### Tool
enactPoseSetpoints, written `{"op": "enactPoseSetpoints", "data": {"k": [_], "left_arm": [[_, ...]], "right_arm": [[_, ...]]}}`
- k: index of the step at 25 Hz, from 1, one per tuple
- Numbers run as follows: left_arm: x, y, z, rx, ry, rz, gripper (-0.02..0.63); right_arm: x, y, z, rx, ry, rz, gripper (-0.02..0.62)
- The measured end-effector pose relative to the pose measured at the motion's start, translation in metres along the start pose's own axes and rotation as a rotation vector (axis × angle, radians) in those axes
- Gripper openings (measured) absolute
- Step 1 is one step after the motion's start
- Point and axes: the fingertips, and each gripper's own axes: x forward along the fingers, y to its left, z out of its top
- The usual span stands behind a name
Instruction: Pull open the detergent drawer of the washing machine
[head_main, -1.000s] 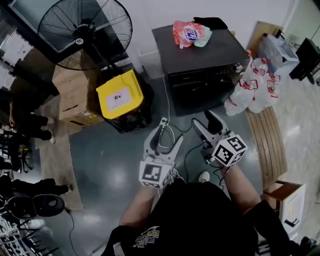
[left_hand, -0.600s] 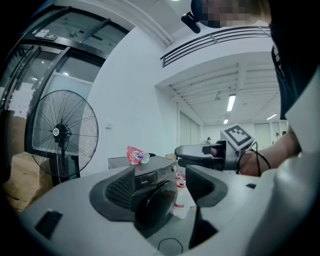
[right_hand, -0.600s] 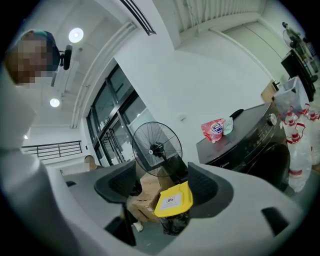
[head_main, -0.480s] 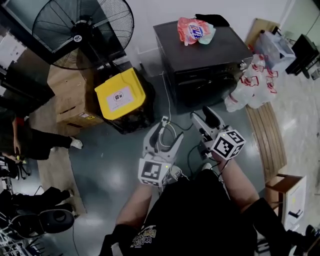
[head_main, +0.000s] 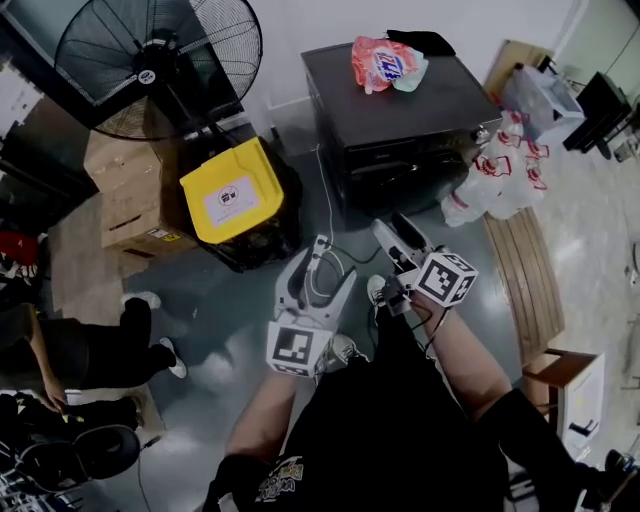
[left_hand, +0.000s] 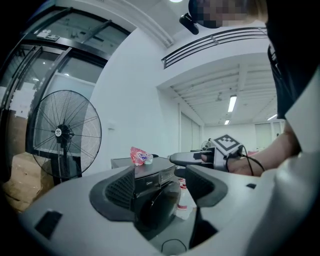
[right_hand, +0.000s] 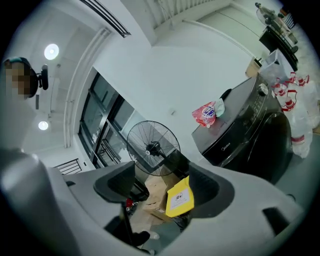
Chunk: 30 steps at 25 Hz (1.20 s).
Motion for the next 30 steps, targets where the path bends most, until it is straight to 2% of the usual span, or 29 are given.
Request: {"op": "enactPoseSetpoints", "data": {"k": [4,12,16,18,19,22,25,28,30], "left_arm": [[0.012,0.009,-0.003,-0.004,0.004,0.019,0.288],[0.054,0.026,-0.011,-0.033,0.087,0.055,0.288],[0.082,0.038,-0.019,-0.044,0.108,0.068,0.288],[0.096,0.043,-0.025,-0.046,0.108,0.073,0.288],[0.103,0.045,-0.028,-0.046,0.108,0.074,0.288],[0.123,0.048,-0.036,-0.052,0.121,0.071,0.288],[0.144,0.050,-0.041,-0.066,0.147,0.065,0.288],[0.164,0.051,-0.049,-0.067,0.157,0.056,0.288],[0.176,0.050,-0.053,-0.079,0.172,0.048,0.288]], "right_arm": [[0.016,-0.020,-0.001,0.033,0.014,-0.010,0.345],[0.058,-0.073,0.006,0.130,0.049,-0.008,0.351],[0.082,-0.108,0.011,0.222,0.046,-0.020,0.359],[0.094,-0.124,0.016,0.272,0.028,0.000,0.376],[0.098,-0.134,0.017,0.308,0.020,-0.009,0.383],[0.100,-0.179,0.008,0.453,0.031,-0.158,0.400],[0.116,-0.203,0.014,0.467,0.022,-0.141,0.410],[0.126,-0.230,0.012,0.513,0.030,-0.191,0.417],[0.134,-0.247,0.012,0.534,0.022,-0.189,0.423]]}}
